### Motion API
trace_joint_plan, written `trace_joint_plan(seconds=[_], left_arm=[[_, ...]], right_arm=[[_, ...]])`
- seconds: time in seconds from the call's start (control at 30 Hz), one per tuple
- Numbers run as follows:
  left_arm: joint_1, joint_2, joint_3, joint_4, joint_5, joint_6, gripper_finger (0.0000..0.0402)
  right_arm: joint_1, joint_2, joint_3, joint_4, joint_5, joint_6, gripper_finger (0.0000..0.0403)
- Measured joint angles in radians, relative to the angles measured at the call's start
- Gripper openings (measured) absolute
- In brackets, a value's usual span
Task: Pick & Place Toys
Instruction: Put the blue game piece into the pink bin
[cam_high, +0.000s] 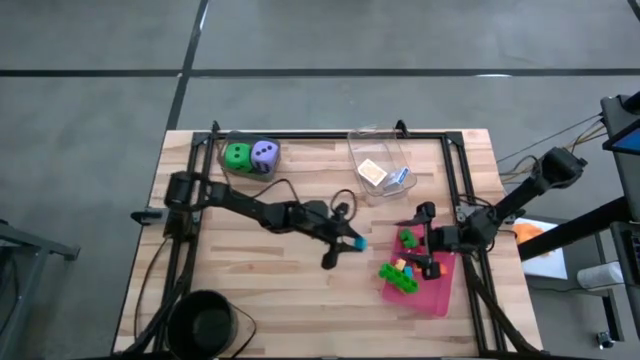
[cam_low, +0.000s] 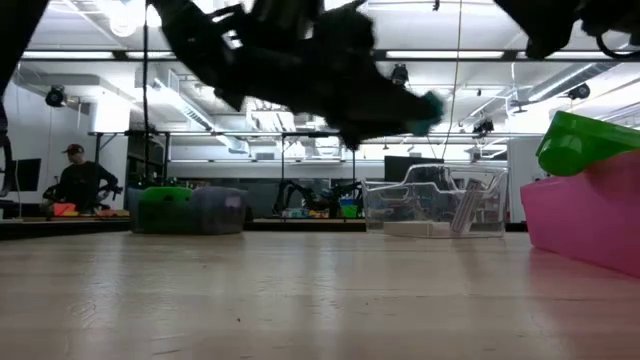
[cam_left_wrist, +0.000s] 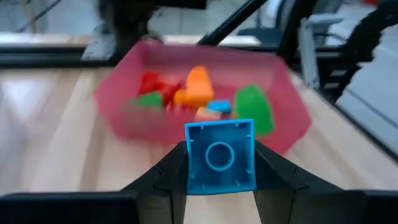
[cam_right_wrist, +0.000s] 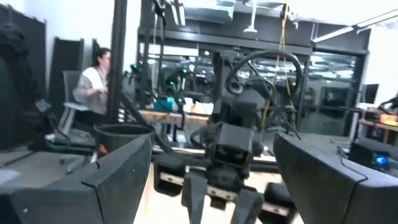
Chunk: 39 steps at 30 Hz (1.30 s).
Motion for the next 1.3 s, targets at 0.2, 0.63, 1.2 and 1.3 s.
trace_joint_plan(seconds=[0.2,0.63,1.2,1.3], left_arm=[[0.000,0.121,0.247,-0.143,0.053,0.068,0.0132],[-0.006,0.392,0.685,-0.344,0.161,0.170,0.0132],[-0.007,0.443,0.764,-0.376,0.166,0.209,0.0200],[-0.007,0.443,0.763,-0.385,0.166,0.208,0.0206]], right_arm=[[0.104,-0.131,-0.040,-0.072,0.075,-0.009,0.0336],[0.204,-0.200,-0.052,-0.080,0.101,-0.056,0.0336],[0.203,-0.168,-0.050,-0.074,0.105,-0.037,0.0336],[0.203,-0.164,-0.050,-0.074,0.105,-0.037,0.0336]])
